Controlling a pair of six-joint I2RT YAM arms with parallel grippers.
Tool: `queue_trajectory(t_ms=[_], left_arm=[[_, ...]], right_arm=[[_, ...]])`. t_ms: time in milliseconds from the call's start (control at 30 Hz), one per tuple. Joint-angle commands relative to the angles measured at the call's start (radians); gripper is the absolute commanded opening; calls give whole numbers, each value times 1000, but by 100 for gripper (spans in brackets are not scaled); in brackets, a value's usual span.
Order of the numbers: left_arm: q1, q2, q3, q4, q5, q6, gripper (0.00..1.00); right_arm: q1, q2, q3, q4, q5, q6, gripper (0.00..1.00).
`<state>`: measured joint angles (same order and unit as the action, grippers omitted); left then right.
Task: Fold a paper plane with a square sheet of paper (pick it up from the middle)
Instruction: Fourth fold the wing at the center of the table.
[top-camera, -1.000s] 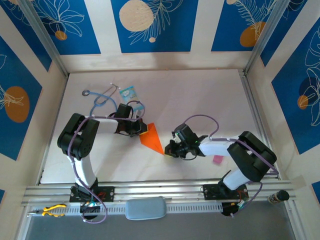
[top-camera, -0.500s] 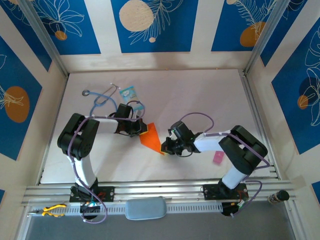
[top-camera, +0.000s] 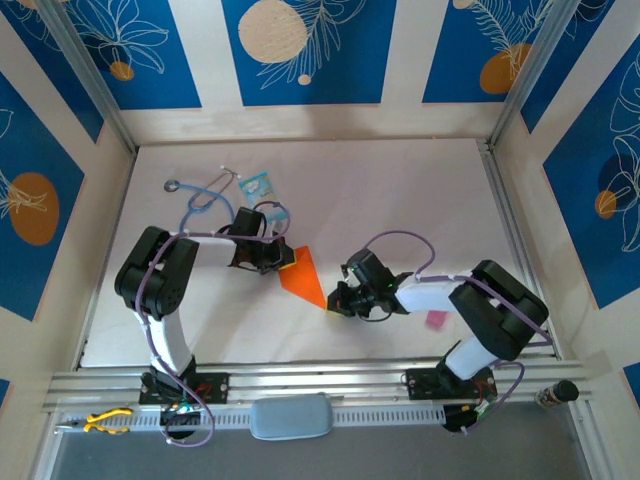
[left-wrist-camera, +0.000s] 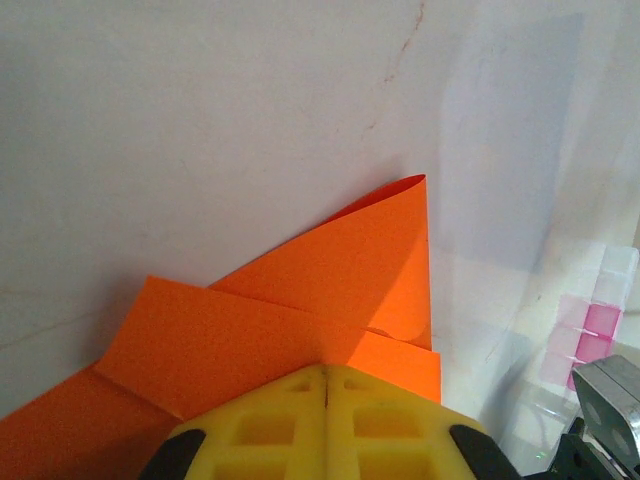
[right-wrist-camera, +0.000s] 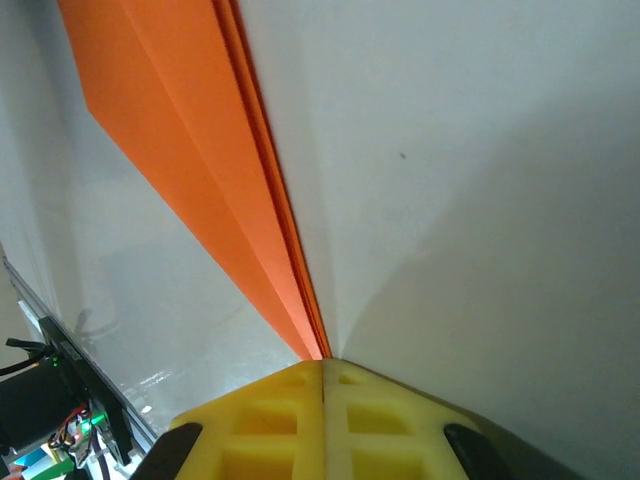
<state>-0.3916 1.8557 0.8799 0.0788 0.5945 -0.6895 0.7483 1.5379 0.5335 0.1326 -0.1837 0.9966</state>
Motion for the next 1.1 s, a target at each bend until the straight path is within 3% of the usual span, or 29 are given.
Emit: queue_trajectory(t_ms=[0, 200, 533, 967, 1067], left_arm=[[17, 27, 4, -49, -56, 12, 0], [17, 14, 0, -37, -53, -8, 0], [17, 11, 0, -41, -46, -15, 0], [19, 11, 3, -36, -37, -27, 0], [19, 8, 1, -42, -39, -25, 0]], right_arm=[[9, -38, 11, -106, 33, 0, 4], [14, -60, 47, -103, 63, 65, 10], [28, -52, 72, -132, 83, 125, 30], [34, -77, 45, -142, 91, 148, 28], [37, -78, 51, -117, 78, 140, 19]])
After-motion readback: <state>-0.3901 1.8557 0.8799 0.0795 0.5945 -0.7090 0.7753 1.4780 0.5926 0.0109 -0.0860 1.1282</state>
